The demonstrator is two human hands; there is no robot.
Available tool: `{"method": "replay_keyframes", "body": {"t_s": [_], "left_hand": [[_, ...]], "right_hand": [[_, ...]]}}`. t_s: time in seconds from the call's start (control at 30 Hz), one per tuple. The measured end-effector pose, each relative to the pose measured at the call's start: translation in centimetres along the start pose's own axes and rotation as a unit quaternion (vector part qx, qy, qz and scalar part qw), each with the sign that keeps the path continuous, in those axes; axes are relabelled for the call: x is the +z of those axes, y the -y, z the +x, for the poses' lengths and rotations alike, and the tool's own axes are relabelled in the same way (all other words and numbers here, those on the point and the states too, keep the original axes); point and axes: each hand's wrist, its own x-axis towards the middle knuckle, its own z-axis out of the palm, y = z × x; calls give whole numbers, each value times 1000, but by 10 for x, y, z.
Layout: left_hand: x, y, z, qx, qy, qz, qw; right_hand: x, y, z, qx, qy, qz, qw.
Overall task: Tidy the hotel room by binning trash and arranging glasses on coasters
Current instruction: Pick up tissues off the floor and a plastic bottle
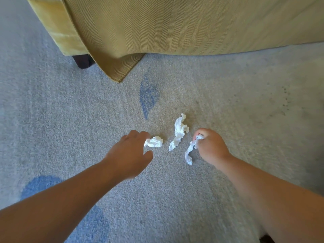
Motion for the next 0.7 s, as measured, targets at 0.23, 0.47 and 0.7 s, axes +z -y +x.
{"method": "replay_keyframes", "body": {"t_s": [0.23, 0.47, 0.7], "left_hand": [[-1, 1, -3, 3, -1, 3, 1000], [2, 7, -5, -1, 2, 9, 1000], [4, 10, -8, -5, 0, 15, 1000]], "right_hand": [[5, -6, -9, -52, -5, -103, 993], [22, -23, -12, 13, 22, -153, 988], [48, -28, -19, 1, 46, -186, 982]]}}
